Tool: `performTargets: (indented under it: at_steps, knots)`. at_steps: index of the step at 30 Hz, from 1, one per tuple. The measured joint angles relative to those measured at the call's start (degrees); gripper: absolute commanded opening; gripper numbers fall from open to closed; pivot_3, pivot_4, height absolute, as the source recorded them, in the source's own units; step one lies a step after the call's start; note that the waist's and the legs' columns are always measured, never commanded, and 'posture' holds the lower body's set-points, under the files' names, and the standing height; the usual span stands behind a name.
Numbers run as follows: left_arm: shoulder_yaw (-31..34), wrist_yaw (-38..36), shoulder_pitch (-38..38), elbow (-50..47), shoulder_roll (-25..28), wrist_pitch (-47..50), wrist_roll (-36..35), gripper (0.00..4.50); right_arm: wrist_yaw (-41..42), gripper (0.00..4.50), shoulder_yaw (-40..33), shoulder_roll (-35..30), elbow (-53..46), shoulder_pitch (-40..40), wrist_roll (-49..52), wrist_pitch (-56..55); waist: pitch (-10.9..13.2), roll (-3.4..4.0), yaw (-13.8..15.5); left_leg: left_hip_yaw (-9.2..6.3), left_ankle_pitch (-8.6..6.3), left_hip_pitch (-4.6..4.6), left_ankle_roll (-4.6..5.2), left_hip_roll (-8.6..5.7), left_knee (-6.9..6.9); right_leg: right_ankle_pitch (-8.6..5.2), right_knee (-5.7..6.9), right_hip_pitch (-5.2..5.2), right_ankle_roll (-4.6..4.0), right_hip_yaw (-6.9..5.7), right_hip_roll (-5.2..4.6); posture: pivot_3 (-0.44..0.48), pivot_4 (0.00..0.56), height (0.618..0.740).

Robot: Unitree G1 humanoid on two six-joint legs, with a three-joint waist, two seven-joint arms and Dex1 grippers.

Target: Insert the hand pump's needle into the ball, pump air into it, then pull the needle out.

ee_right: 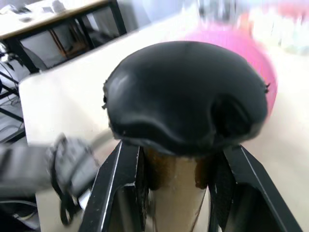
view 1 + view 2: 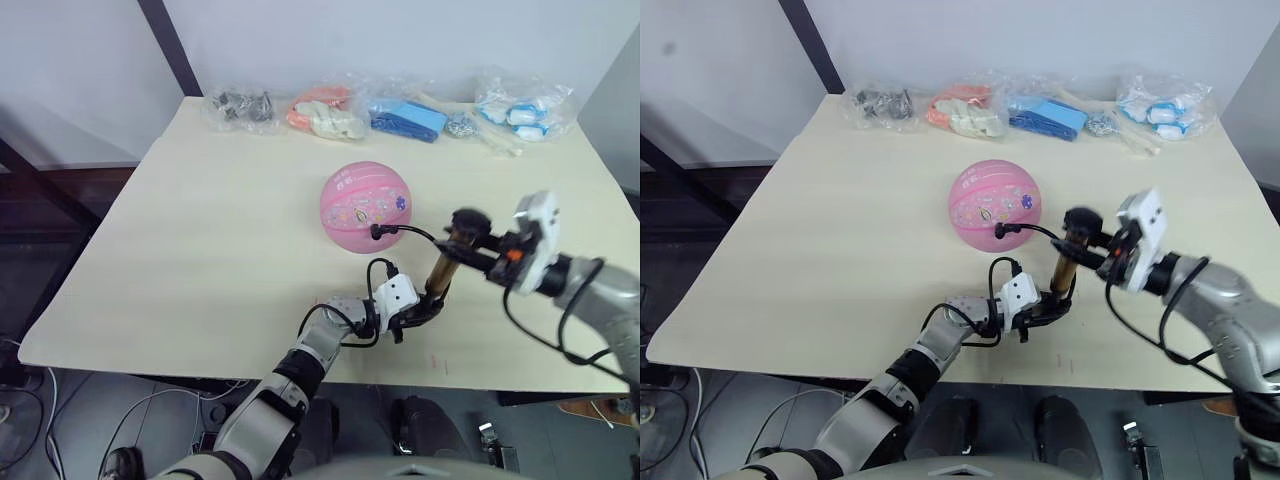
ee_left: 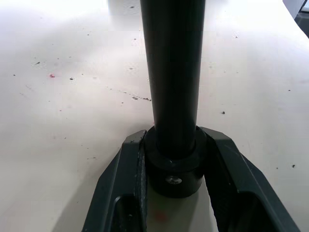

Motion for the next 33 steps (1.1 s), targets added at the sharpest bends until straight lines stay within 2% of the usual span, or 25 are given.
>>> performTargets:
  at_steps: [7,14,20,24,26,29,33]
  knots:
    - [0.07,0.47,-0.85,1.52,-0.24,-1.21,-0.22,1.12,-2.75,1.05,-5.63,-5.77,-0.97,-5.9,8.91,5.85,0.45,0.01,0.05,0.11,0.0,-0.08,0.01,0.01,0.28,0.0,0.01,0.0,0.37,0.06,-0.01,0.0,0.15,0.74]
    - [0.03,0.46,-0.85,1.76,-0.24,-1.59,-0.35,1.12,-3.66,1.05,-5.72,-7.46,-1.37,-6.85,10.11,6.19,0.45,0.0,0.07,0.16,0.0,-0.09,0.01,0.01,0.3,0.09,0.02,0.0,0.23,0.08,0.0,0.0,0.15,0.74]
    - [0.02,0.87,-0.75,2.94,-0.07,-1.59,-0.28,1.12,-1.15,1.05,-1.3,-1.98,-1.24,-0.67,2.79,-3.79,0.02,-0.45,-0.22,0.12,0.0,0.25,0.01,0.09,0.32,-0.01,0.04,0.34,0.39,0.05,0.09,0.0,0.15,0.74]
    - [0.1,1.62,-0.53,3.37,0.44,-1.3,0.23,1.12,0.47,1.05,3.72,1.47,0.88,2.6,-2.75,-9.85,-0.51,-1.06,-0.83,-0.05,-0.02,1.15,0.01,0.3,0.19,-0.16,-0.03,1.14,0.17,0.03,0.13,0.0,0.15,0.74]
    - [0.25,1.91,-0.27,3.27,0.59,-1.18,0.28,1.12,1.13,1.05,8.44,4.41,5.02,4.99,-7.85,-13.12,-0.64,-1.18,-1.0,-0.13,-0.03,1.26,-0.01,0.47,0.16,-0.18,-0.02,1.17,0.13,0.1,0.09,0.0,0.15,0.74]
    - [0.39,1.88,0.04,3.16,0.6,-1.11,0.23,1.12,1.83,1.05,12.35,7.24,9.06,5.58,-12.5,-16.55,-0.91,-0.92,-1.11,-0.04,-0.03,1.31,-0.01,0.47,0.08,-0.17,-0.01,1.17,0.14,0.18,0.14,0.0,0.15,0.74]
    - [0.46,1.44,0.87,2.66,0.81,-0.95,0.05,1.12,3.19,1.05,16.34,11.78,16.06,6.79,-18.5,-21.32,-1.49,-1.24,-1.03,-0.08,-0.02,1.4,-0.01,0.35,-0.24,-0.15,-0.03,1.14,0.17,0.15,0.24,0.0,0.15,0.74]
